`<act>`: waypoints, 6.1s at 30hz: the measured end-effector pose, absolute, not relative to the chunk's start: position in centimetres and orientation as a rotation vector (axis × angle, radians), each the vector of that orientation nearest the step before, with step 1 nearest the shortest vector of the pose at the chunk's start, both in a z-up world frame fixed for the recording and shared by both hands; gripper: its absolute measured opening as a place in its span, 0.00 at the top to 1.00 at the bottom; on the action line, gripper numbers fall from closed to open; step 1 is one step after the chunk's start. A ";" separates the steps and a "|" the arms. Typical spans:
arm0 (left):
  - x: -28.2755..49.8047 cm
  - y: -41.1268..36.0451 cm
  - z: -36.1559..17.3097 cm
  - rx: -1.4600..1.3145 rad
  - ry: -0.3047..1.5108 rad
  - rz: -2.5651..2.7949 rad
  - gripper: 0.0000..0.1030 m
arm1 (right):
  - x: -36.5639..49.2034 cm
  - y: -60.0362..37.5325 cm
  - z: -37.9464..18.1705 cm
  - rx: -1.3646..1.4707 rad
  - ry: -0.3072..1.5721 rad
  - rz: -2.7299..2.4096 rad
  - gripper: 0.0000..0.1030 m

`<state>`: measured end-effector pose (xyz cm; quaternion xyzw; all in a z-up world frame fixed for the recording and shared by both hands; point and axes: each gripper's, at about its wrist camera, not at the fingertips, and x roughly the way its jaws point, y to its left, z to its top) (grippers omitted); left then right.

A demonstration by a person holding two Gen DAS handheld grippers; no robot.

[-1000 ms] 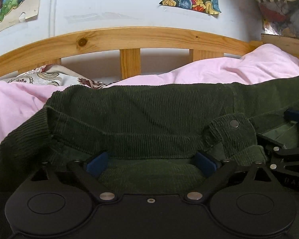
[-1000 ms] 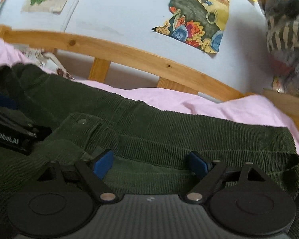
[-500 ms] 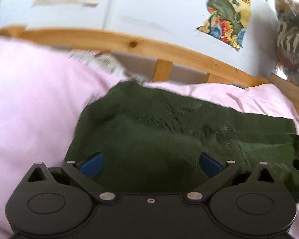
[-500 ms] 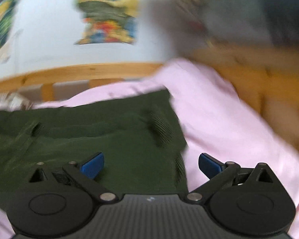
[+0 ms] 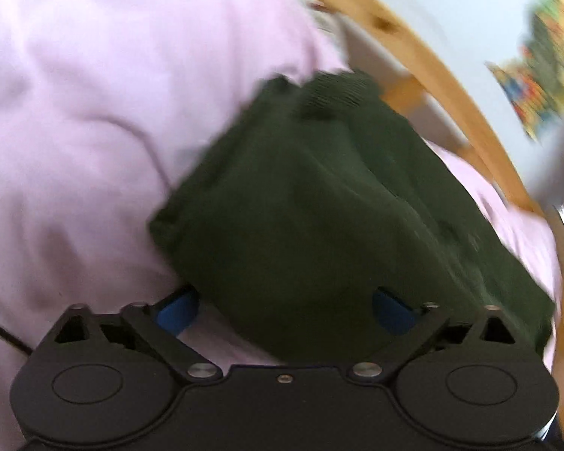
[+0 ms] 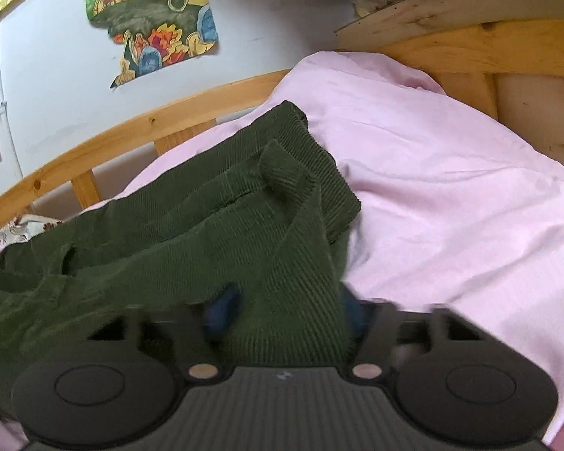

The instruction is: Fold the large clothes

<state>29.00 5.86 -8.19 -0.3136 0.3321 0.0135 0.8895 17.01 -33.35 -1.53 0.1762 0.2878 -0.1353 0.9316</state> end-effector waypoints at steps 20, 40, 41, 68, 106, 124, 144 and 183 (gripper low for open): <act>23.3 8.0 -3.2 -0.608 0.587 0.090 0.82 | 12.1 -30.9 2.5 0.494 0.704 -0.290 0.70; 25.6 9.5 -7.9 -0.701 0.613 0.106 0.26 | 19.6 -15.2 -4.0 -0.083 0.614 -0.031 0.02; 25.6 9.5 -7.8 -0.700 0.612 0.104 0.27 | 19.6 -15.6 -3.9 -0.058 0.621 -0.024 0.02; 21.3 -17.1 5.8 0.306 0.472 -0.618 0.77 | 18.9 -35.6 -2.2 1.473 0.424 0.513 0.02; 20.7 -19.1 -1.4 0.108 0.579 -1.089 0.23 | 16.0 -37.3 0.5 0.459 0.487 -0.048 0.71; 23.5 -9.8 -4.1 -0.158 0.687 -0.442 0.01 | 11.7 -33.6 6.4 0.349 0.407 -0.306 0.09; 24.7 -12.4 -4.6 -0.044 0.726 -0.477 0.00 | 14.4 -29.4 -1.0 0.101 0.553 -0.325 0.00; 27.1 -5.7 -7.4 -0.350 0.826 -0.544 0.00 | 27.8 -24.5 2.4 -0.326 0.612 0.007 0.01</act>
